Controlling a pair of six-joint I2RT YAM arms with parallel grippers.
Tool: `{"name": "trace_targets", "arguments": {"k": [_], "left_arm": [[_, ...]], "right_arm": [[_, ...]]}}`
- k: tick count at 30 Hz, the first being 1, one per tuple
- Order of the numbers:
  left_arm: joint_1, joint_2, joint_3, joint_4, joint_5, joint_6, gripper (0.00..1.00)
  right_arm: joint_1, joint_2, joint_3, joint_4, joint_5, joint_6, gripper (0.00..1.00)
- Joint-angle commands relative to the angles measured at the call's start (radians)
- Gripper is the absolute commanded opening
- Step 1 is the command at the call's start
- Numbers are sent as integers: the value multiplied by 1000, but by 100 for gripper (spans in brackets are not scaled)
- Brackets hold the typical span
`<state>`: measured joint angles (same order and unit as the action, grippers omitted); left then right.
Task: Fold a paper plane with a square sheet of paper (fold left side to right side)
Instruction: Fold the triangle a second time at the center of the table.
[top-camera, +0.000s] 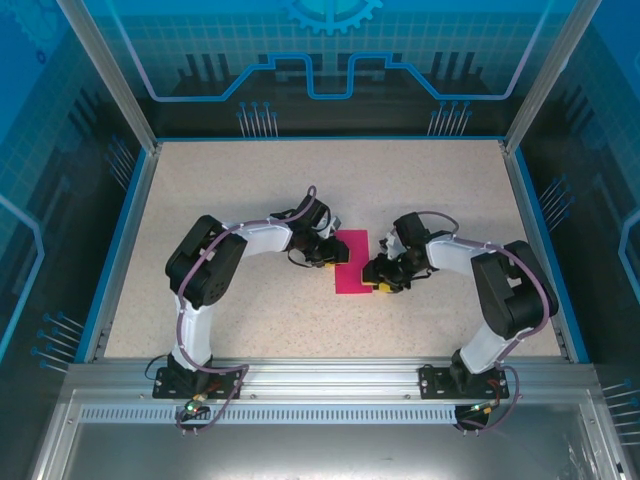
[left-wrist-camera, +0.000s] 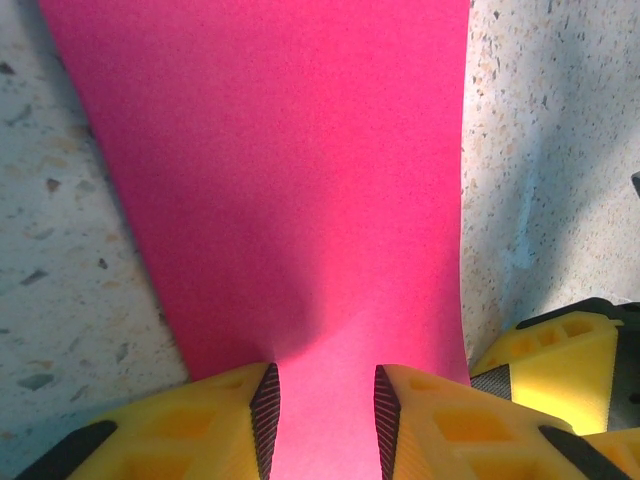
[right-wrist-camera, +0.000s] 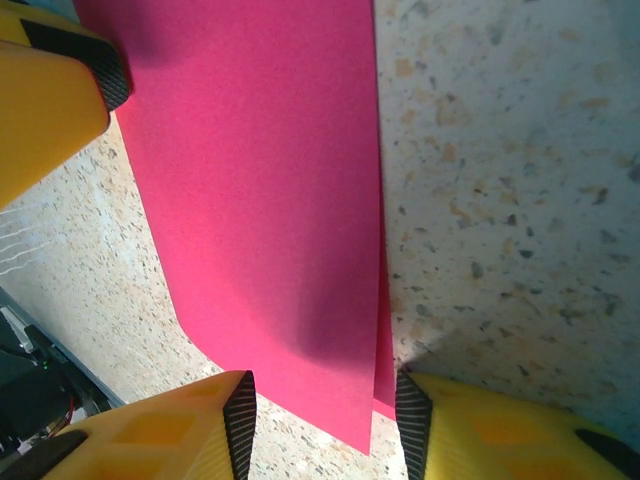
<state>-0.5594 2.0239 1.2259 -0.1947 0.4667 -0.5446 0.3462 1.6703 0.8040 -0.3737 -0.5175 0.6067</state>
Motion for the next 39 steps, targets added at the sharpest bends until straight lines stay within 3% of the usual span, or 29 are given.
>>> {"name": "trace_targets", "arguments": {"k": [1, 21, 34, 39], "left_arm": [[-14, -10, -28, -37, -15, 1, 34], [-16, -72, -20, -7, -2, 38, 39], [-14, -320, -211, 197, -21, 89, 45], [-26, -501, -370, 299, -103, 122, 44]], "right_arm": [[19, 22, -5, 21, -37, 23, 44], [2, 20, 6, 61, -51, 60, 42], [-7, 18, -9, 76, -67, 82, 43], [-18, 0, -11, 101, -74, 83, 43]]}}
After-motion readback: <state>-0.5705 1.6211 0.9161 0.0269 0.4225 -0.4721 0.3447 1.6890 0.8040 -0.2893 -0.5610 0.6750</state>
